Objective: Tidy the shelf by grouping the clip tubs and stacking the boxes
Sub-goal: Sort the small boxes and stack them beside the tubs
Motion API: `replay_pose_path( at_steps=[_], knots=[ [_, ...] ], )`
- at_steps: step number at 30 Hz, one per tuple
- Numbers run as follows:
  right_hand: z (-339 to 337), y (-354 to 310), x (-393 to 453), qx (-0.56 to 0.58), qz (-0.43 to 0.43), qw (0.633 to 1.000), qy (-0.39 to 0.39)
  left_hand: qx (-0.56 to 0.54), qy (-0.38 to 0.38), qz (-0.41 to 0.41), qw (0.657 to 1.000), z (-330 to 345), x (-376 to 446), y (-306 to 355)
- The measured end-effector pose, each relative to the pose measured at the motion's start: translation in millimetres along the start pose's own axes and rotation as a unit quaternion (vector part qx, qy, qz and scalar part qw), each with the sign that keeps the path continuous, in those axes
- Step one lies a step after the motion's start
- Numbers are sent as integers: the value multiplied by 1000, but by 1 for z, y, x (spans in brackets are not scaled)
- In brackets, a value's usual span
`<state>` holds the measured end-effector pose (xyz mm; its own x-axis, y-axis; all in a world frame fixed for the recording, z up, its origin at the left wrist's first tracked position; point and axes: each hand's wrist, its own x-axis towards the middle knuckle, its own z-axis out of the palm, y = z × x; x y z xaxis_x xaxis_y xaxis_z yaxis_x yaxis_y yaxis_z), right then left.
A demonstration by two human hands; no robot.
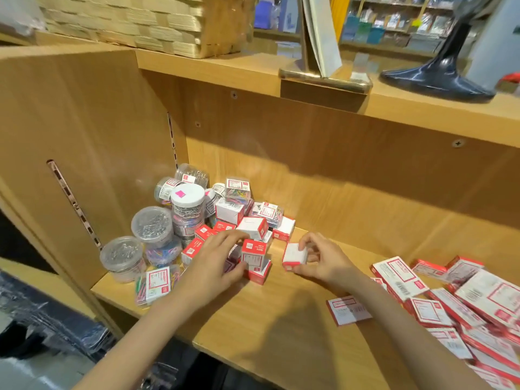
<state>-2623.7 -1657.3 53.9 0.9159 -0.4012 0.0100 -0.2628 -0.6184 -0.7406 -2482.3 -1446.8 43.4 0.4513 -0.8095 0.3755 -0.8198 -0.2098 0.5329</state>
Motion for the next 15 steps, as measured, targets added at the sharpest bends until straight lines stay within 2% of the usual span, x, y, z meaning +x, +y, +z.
replay_pose_path(
  at_steps=[3, 5, 7, 8, 10, 11, 15],
  knots=[
    [-8, 4, -1, -124, -22, 989, -79, -8, -5, 16, 1000, -3, 5, 3],
    [-11, 3, 3, -114, -24, 989, -95, -11, -20, 39, 999, -3, 8, 5],
    [-12, -2, 13, -2, -7, 997, -76, -2, -31, 55, 998, -2, 11, 6],
    [-12, -3, 20, 29, -2, 999, -42, -1, -29, 52, 998, -1, 11, 6],
    [-9, -1, 38, -28, -14, 999, 31, -15, -7, 21, 1000, 1, 12, 7],
    [-5, 0, 44, -65, -22, 997, 41, -26, 4, -1, 1000, 1, 12, 8],
    [11, 3, 55, -129, -21, 991, 13, -41, 26, -59, 997, -3, 13, 9]
  ],
)
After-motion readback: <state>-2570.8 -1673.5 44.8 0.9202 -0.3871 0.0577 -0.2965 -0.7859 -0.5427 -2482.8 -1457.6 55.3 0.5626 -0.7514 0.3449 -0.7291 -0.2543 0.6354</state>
